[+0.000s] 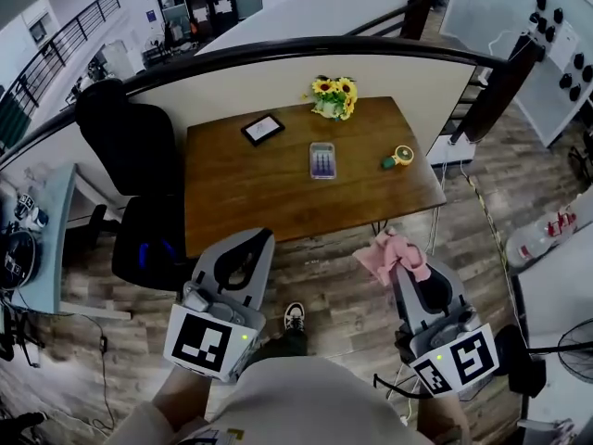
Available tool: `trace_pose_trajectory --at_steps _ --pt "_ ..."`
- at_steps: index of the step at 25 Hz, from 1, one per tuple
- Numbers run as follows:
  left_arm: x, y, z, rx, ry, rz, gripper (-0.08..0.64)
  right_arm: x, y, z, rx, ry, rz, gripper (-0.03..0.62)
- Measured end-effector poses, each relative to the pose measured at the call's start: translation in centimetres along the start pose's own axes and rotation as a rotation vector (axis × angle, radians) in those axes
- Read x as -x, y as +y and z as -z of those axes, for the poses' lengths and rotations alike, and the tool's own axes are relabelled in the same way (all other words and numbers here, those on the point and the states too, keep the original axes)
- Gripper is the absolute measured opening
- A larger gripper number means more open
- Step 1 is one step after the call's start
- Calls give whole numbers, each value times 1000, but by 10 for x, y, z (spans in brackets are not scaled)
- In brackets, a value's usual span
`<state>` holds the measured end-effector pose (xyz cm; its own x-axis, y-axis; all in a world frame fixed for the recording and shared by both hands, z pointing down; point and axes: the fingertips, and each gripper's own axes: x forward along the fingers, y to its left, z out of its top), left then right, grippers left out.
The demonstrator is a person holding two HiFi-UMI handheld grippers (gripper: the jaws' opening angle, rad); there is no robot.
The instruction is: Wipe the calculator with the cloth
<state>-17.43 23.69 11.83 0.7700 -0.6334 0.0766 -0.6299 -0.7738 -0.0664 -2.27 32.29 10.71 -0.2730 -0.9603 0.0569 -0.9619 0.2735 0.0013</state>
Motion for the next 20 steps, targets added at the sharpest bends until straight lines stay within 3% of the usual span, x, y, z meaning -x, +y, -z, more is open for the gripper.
trace_pose_trajectory --at_steps 7,12,20 --pt "-54 64 7 11 5 10 3 -84 -25 0 15 21 1 54" --pt "-84 91 13 16 17 5 3 -118 -51 8 -11 38 17 54" --pt "-138 117 21 20 35 -16 2 -167 -106 9 22 38 20 55"
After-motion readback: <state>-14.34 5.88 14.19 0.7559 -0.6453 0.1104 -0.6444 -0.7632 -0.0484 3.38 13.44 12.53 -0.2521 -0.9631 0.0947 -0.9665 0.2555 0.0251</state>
